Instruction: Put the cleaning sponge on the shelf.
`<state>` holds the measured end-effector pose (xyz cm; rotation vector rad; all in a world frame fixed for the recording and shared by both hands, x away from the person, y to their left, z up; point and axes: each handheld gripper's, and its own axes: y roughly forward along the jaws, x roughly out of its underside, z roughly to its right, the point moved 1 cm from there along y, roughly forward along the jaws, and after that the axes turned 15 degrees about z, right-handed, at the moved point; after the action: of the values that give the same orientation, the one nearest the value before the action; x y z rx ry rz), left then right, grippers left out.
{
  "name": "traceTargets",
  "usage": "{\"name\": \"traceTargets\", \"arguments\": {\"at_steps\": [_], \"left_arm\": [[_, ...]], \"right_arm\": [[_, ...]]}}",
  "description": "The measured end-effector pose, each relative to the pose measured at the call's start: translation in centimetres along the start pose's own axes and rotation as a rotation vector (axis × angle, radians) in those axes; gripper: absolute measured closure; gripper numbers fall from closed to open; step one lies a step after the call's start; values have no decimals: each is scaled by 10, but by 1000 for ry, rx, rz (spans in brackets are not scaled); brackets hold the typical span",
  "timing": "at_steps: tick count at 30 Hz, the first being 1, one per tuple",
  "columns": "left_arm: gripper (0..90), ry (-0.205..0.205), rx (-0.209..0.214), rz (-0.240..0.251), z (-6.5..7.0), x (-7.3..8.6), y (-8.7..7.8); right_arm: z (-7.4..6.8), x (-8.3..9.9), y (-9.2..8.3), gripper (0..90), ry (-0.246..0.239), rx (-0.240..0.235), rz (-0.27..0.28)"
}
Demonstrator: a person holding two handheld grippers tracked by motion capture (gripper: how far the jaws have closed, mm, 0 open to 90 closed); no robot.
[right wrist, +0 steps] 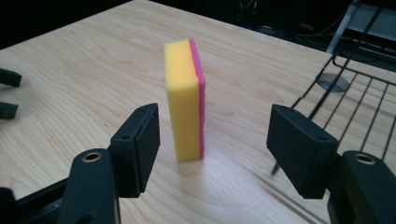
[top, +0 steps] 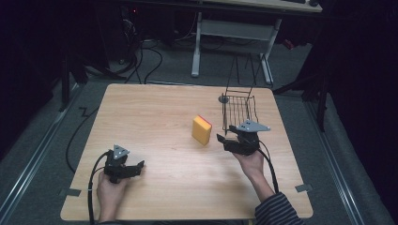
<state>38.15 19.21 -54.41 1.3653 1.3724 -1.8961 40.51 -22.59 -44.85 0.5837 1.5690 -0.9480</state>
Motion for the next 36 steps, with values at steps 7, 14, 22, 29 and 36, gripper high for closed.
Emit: {"name": "traceTargets", "arguments": {"at_steps": [7,14,22,29,36], "left_arm": [[179,0,0,0,0,0,0],[179,3,0,-3,0,0,0],[179,2,0,-1,0,0,0],[179,0,1,0,0,0,0],[179,-1,1,1,0,0,0]], "right_arm": [[-2,-1,16,352,34,-17,6],[-8,0,34,353,26,-18,-5],[-11,5,47,357,35,-18,-9],[-14,11,57,371,45,-28,-23],[-18,18,68,392,34,-30,-51]]}}
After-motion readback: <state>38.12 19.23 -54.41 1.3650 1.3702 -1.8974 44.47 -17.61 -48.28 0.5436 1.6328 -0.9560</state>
